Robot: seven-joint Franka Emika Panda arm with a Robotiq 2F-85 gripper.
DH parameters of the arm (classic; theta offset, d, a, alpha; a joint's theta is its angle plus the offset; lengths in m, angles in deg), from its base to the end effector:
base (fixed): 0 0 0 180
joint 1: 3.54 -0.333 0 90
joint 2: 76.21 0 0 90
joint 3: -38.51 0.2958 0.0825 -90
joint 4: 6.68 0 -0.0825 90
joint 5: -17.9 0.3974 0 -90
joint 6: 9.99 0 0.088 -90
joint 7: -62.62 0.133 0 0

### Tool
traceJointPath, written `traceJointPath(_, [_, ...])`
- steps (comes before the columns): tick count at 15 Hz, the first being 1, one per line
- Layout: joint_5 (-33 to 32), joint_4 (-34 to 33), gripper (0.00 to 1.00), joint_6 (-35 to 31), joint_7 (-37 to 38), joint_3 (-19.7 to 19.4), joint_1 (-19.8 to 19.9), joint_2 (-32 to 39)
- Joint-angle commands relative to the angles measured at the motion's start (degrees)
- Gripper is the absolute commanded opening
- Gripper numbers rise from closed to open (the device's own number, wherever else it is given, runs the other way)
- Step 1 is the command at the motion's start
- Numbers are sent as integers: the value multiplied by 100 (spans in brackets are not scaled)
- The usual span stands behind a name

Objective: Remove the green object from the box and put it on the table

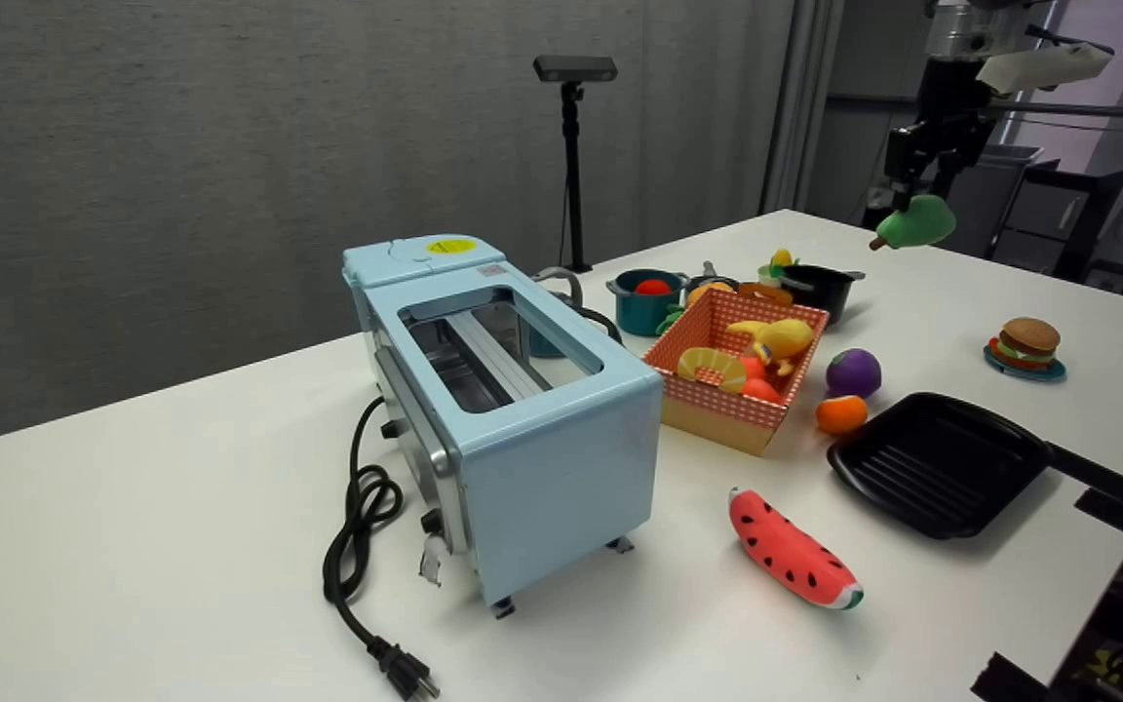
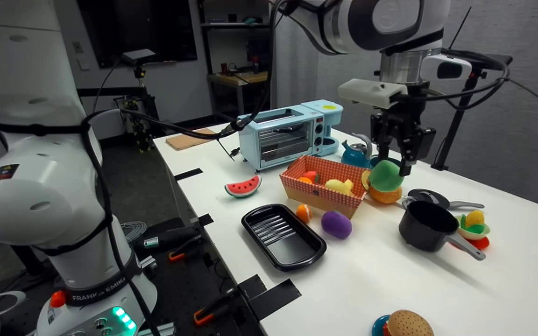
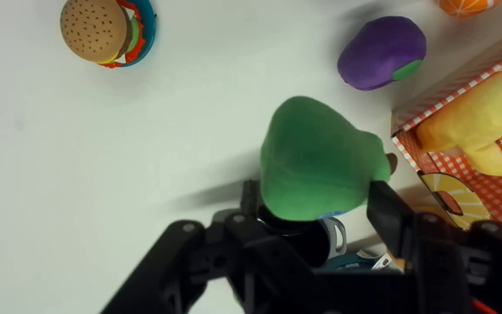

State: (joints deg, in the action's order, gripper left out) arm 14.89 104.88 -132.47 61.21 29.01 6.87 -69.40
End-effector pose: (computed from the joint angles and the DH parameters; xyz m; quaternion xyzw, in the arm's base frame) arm 0.5665 -0.2072 0.3755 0.9880 -0.1465 0.0299 0.0386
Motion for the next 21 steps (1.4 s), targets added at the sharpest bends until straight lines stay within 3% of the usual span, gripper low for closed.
traceJointPath(1, [123,279,98,-114,-177,16,-2,-261])
traceJointPath(10, [164,531,100,-148,-180,153,-107,-304])
traceJointPath(15, [498,556,100,634,-454,342,-215,-379])
traceJointPath(16, [312,372,100,400,-299,285,-182,-120])
traceJointPath(21, [318,372,100,432,-295,277,-203,-85])
